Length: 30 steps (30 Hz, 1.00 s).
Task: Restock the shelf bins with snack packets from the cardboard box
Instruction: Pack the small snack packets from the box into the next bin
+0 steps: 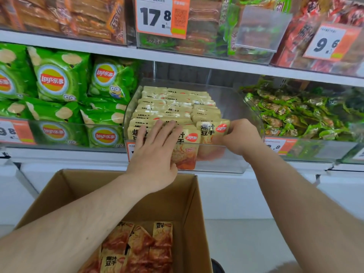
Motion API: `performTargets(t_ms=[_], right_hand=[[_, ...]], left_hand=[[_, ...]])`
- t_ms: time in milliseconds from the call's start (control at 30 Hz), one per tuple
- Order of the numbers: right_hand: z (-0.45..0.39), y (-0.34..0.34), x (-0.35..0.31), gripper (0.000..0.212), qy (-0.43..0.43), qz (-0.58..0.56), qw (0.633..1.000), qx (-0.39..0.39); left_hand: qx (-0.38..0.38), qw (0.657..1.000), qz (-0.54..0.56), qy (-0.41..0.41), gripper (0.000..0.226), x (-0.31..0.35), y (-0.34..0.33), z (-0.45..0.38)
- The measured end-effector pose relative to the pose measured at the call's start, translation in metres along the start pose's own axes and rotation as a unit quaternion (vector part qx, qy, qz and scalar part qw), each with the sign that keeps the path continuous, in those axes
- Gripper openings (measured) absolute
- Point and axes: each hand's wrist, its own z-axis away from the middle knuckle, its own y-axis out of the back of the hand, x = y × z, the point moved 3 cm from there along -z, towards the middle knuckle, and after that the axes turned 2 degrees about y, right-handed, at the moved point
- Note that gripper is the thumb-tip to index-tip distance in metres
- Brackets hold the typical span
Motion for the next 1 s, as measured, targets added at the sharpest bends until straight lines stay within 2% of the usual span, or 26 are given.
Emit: performTargets(t_ms=[133,267,433,567,767,900,1000], right_hand=[[0.001,-0.004,-0.005,0.034,-0.052,0.052,0.997,0.010],[-0.001,-0.007,-0.007,0.030,-0.077,0.062,0.995,-0.017],[-0.002,-0.010,-0.011,0.017,-0.069,0.046,0.995,-0.059],[-0.001,-0.008,-0.009,0.016,-0.073,0.029,0.994,-0.074],[0.000,-0.002,-0.002,0.032,-0.083,-0.002,0.996,-0.037],[0.005,-0.004,-0.007,0.042,-0.068,0.040,0.997,-0.022],[0.007,-0.005,-0.010,0.040,-0.061,0.060,0.996,0.009]], left_hand=[[-0.005,1.000,0.005,0.002,0.090,-0.001,0.001,0.000],[-0.007,1.000,0.012,0.000,0.089,-0.002,0.003,0.001],[-0.014,1.000,0.007,-0.001,0.089,-0.002,0.003,0.001],[-0.018,1.000,0.007,0.004,0.088,-0.001,0.004,0.001],[-0.025,1.000,0.013,0.002,0.088,-0.001,0.007,0.002],[-0.027,1.000,0.008,0.008,0.088,0.000,0.006,0.002],[-0.032,0.999,0.004,0.010,0.089,0.001,0.006,0.002]])
